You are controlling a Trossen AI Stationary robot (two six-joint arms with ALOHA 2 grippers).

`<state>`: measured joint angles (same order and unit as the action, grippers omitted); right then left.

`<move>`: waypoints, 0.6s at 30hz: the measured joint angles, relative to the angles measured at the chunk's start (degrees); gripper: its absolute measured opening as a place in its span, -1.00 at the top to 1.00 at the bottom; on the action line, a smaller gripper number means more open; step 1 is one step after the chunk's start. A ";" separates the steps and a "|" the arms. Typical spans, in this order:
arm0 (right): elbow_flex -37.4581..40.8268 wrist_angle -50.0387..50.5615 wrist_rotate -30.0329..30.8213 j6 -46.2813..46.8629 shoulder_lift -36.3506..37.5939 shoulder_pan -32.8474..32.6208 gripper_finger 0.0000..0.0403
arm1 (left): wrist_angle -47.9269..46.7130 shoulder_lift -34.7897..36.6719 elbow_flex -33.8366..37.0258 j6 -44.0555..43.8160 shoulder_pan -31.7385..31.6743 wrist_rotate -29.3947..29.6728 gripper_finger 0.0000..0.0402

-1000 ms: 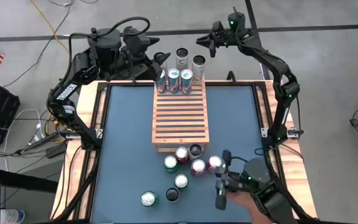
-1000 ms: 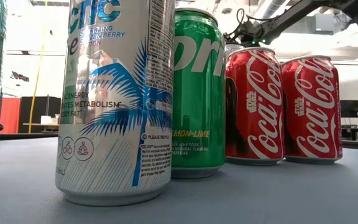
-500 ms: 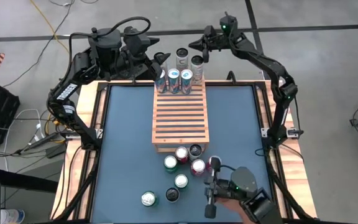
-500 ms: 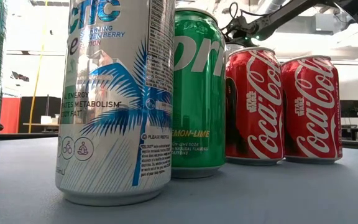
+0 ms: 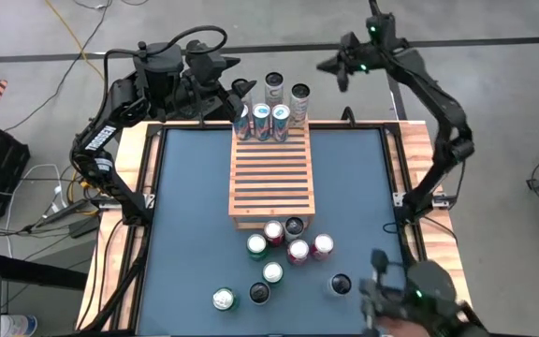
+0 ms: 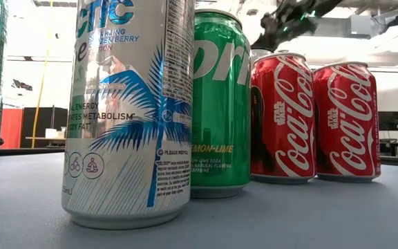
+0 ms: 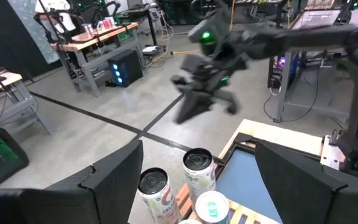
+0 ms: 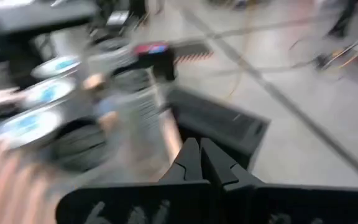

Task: Place canned beverage on shelf
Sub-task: Adjust the soda cans on the shelf

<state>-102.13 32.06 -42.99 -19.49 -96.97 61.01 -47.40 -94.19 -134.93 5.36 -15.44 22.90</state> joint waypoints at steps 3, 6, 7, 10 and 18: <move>2.26 9.92 -0.73 -2.91 5.08 -0.13 1.00 | 0.00 0.00 0.00 0.03 0.00 -0.02 -0.48; 8.20 12.01 -0.24 -3.45 10.01 -1.99 1.00 | 0.00 0.00 0.00 0.01 0.00 -0.04 -0.48; 10.51 11.10 -0.04 -3.19 11.51 -2.81 1.00 | 0.02 0.00 0.00 0.01 0.00 -0.04 -0.48; 17.43 5.71 2.08 -0.84 15.35 -5.83 1.00 | 0.00 0.00 0.00 -0.07 0.00 -0.06 -0.48; 28.03 -6.79 7.13 3.93 18.06 -11.22 1.00 | -0.33 0.00 0.00 -1.52 0.00 -0.09 -0.48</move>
<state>-74.09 25.27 -35.85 -15.56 -78.91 49.79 -47.72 -94.19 -134.93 3.84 -15.44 22.81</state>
